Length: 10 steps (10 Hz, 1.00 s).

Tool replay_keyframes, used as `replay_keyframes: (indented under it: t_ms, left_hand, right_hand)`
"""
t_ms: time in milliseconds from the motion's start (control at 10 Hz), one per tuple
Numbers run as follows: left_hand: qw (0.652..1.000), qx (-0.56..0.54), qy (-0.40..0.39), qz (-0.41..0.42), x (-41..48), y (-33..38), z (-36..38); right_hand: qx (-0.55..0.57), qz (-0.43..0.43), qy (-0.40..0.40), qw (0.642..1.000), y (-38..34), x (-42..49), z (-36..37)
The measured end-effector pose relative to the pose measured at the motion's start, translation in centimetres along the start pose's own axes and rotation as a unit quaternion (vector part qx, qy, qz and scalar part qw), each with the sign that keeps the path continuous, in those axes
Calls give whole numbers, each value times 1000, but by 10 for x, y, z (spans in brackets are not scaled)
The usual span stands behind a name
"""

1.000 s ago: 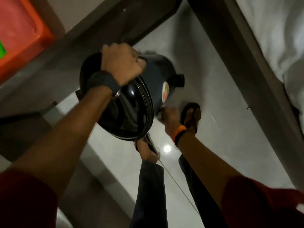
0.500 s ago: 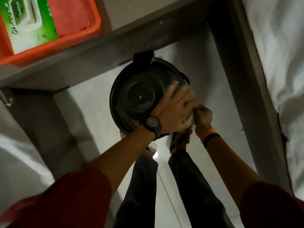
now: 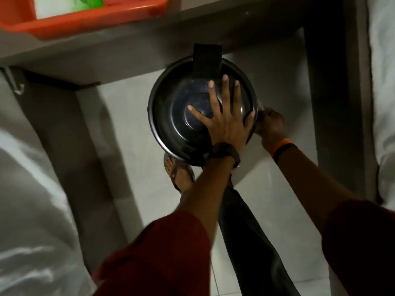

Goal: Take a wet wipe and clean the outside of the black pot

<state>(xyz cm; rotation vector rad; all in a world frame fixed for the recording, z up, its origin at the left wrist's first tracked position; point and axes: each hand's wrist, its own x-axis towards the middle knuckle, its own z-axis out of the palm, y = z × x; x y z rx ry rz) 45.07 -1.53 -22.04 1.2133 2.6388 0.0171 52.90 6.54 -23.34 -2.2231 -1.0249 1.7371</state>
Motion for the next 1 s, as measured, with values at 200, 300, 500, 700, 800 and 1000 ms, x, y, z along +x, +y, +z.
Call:
replay_keyframes:
  t_ms: [200,300,500,700,800,1000]
  left_hand:
    - [984,-113,-83,-112,4,36,-27]
    - [978,-162,-115,-60,9,7,-56]
    - [975,-218,-22,34,46,-104,-148]
    - [970,-225,50,75,93,-171,-236]
    - [977,-181,61,93,104,-180,-252]
    - [986,-86,58,130,125,-178,-261]
  right_hand:
    - [-109,-34,94,989,27,-28,-33]
    - [-173,-66,52,981,57,-60,-56]
    - [-119,8,-55,991,78,-131,-68]
    - [-212,-91,-4,973,54,-155,-38]
    - [-249,-167,-29,954,34,-152,-14]
    - [-290,-208,-98,929,-10,-112,55]
